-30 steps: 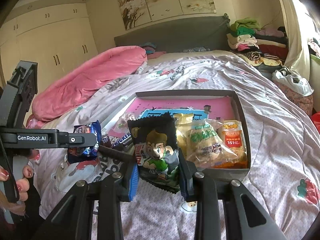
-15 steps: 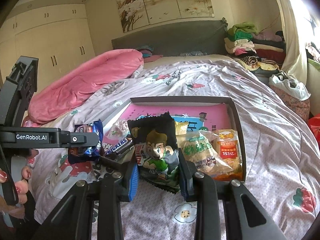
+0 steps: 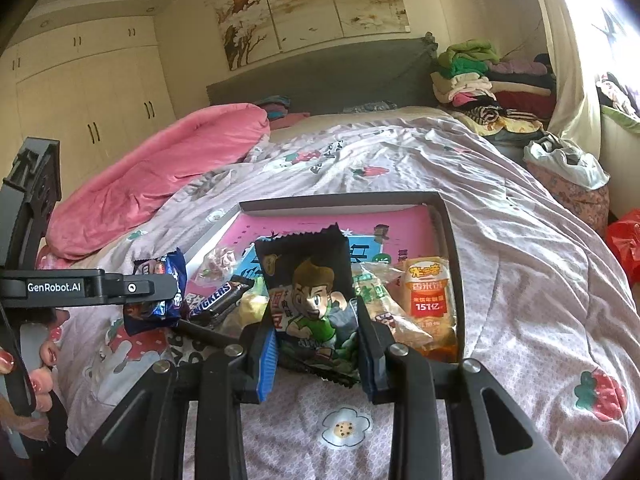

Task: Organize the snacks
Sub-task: 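Lift both held snacks and carry them over the box lid, then lower the Oreo pack and cartoon-print bag into the lid with both tools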

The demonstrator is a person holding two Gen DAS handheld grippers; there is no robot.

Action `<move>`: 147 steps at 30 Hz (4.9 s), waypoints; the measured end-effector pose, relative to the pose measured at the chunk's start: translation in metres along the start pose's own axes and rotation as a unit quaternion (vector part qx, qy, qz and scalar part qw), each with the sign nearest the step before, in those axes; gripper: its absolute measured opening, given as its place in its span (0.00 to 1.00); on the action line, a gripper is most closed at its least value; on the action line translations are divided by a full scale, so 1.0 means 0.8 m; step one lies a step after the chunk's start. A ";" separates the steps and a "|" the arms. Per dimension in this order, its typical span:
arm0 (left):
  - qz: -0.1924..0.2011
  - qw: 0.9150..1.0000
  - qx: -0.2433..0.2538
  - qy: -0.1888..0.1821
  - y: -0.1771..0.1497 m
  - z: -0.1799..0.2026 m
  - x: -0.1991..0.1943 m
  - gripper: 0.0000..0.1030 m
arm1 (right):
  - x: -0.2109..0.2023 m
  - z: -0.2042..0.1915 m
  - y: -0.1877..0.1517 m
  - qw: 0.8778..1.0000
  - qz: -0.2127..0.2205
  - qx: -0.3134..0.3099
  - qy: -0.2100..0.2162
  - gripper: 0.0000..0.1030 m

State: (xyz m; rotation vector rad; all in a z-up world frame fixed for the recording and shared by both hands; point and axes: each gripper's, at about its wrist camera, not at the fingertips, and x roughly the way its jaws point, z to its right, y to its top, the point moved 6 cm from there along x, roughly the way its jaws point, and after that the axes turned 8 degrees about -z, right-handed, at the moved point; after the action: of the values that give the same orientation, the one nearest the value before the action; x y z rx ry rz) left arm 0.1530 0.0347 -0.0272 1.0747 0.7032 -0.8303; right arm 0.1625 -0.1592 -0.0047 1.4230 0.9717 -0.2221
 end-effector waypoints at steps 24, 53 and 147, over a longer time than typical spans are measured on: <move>0.004 1.000 0.004 0.009 0.008 -0.002 0.014 0.52 | 0.034 0.003 0.010 1.000 -0.006 -0.006 -0.002 0.32; 0.009 0.999 0.037 0.023 0.022 0.017 0.030 0.52 | 0.044 -0.030 0.024 0.999 -0.007 -0.024 0.044 0.32; 0.007 0.995 0.082 0.049 0.026 0.032 0.068 0.48 | 0.068 -0.020 0.003 0.999 -0.035 -0.021 0.004 0.32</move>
State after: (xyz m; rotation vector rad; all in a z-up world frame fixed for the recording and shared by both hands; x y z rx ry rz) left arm 0.2008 0.0028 -0.0540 1.2733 0.7186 -0.8391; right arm 0.1906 -0.1223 -0.0376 1.3536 1.0286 -0.2457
